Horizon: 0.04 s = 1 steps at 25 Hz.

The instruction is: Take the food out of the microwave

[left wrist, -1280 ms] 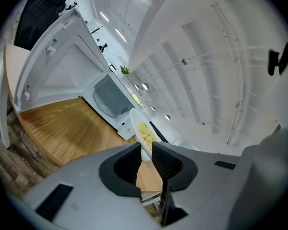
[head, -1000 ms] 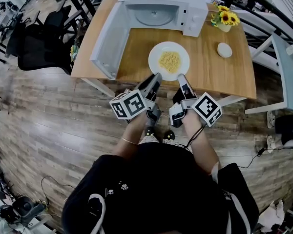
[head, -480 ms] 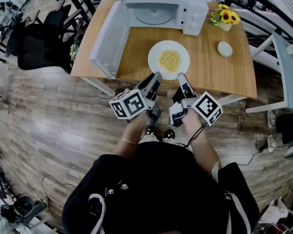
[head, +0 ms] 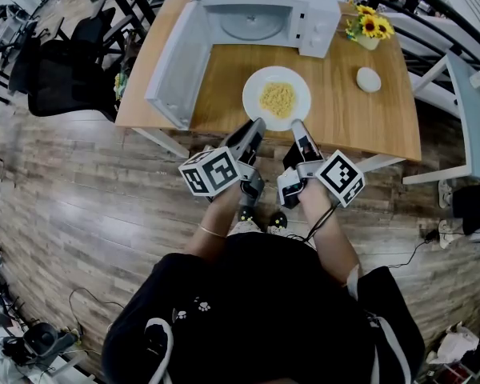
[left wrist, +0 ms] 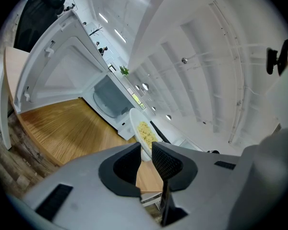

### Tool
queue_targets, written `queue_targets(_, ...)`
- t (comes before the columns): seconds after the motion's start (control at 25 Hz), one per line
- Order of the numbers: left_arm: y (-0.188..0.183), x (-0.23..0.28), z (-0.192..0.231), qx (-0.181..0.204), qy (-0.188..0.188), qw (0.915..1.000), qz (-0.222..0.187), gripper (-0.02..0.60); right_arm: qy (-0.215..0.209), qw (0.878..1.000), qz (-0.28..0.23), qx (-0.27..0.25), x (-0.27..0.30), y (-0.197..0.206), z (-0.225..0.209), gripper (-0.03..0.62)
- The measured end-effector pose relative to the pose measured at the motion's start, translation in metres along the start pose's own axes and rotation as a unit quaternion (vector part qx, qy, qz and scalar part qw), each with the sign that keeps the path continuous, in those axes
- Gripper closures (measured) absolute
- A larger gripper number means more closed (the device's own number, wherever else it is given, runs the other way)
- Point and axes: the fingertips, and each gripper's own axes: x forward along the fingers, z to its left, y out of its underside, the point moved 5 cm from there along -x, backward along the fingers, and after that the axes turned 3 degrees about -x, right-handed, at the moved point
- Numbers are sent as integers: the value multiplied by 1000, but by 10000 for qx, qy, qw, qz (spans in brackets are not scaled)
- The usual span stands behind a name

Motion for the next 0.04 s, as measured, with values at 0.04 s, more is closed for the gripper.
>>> queue_targets(0.04,0,0,0,0,3,10000,9,517,2,10000,0,-2,0,0,0,565)
